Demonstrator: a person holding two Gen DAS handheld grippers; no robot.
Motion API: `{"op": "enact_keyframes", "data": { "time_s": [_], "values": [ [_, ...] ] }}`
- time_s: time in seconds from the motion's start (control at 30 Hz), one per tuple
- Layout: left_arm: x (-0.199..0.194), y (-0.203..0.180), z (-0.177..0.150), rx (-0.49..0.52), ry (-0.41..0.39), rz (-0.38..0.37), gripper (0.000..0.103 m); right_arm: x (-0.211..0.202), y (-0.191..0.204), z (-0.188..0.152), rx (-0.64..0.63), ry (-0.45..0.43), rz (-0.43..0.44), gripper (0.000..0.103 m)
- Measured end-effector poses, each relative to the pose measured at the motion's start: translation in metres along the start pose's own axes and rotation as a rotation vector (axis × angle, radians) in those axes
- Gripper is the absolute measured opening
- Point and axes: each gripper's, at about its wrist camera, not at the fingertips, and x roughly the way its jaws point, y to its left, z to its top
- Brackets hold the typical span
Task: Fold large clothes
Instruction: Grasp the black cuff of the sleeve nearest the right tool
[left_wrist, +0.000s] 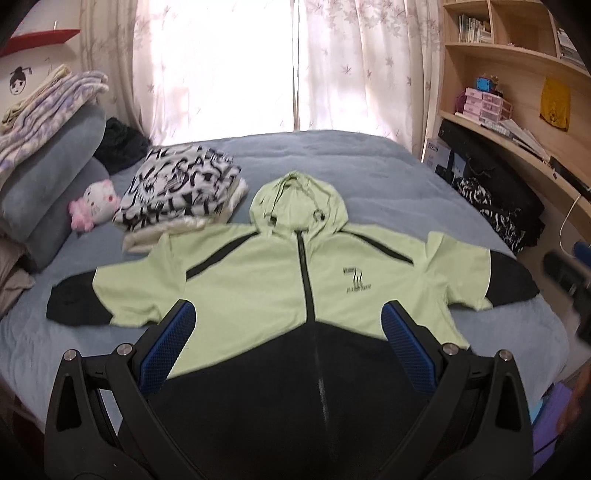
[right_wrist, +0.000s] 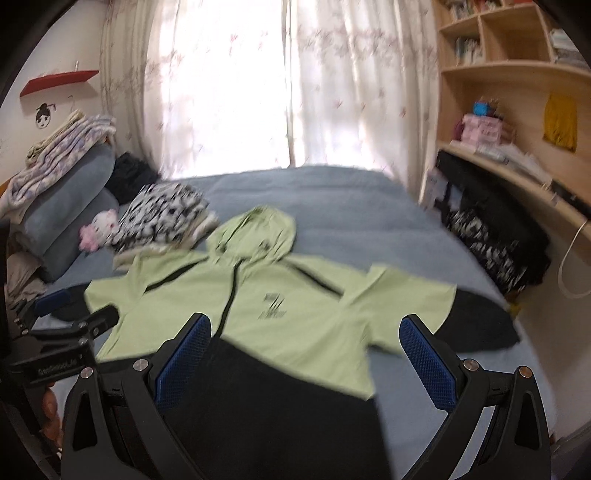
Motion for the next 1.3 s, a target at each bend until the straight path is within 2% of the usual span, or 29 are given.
{"op": "enact_keyframes", "data": {
  "time_s": [0.17,0.27,0.37,0.5,0.63,0.67,0.7,0.83,0.97,1.07,1.13,1.2,1.3],
  "values": [
    [0.009,-0.016,0.051,0.019,-0.057,-0.006,0.1,-0.014,-0.041,0.057,-0.018,-0.18,-0.169,0.103],
    [0.014,-0.029,0.083,0.029,-0.111,-0.009,0.101,-0.016,-0.071,0.082,-0.02,-0.242,-0.19,0.103],
    [0.024,-0.046,0.107,0.037,-0.144,-0.036,0.102,-0.007,-0.105,0.104,-0.022,-0.216,-0.161,0.103],
    [0.059,-0.073,0.123,0.035,-0.144,-0.065,0.102,0.018,-0.158,0.117,0.047,-0.16,-0.14,0.103],
    [0.11,-0.107,0.123,0.069,-0.108,-0.051,0.102,0.082,-0.215,0.107,0.096,-0.05,-0.199,0.103],
    [0.127,-0.118,0.118,0.081,-0.097,-0.051,0.102,0.096,-0.227,0.101,0.11,-0.027,-0.203,0.103],
    [0.139,-0.124,0.115,0.087,-0.088,-0.051,0.102,0.108,-0.243,0.097,0.117,0.007,-0.247,0.103],
    [0.194,-0.151,0.09,0.081,-0.015,-0.083,0.102,0.162,-0.318,0.064,0.255,0.103,-0.256,0.103],
    [0.247,-0.166,0.057,0.055,0.066,-0.093,0.102,0.212,-0.399,-0.005,0.452,0.199,-0.268,0.103],
    [0.275,-0.169,0.039,0.018,0.1,-0.098,0.101,0.244,-0.455,-0.067,0.598,0.271,-0.31,0.103],
    [0.287,-0.171,0.03,-0.004,0.106,-0.099,0.101,0.241,-0.481,-0.108,0.675,0.301,-0.324,0.103],
    [0.298,-0.176,0.022,-0.009,0.11,-0.085,0.1,0.239,-0.496,-0.152,0.771,0.329,-0.3,0.1],
    [0.307,-0.184,0.011,0.003,0.113,-0.08,0.1,0.256,-0.525,-0.195,0.897,0.37,-0.259,0.088]
  ]
}}
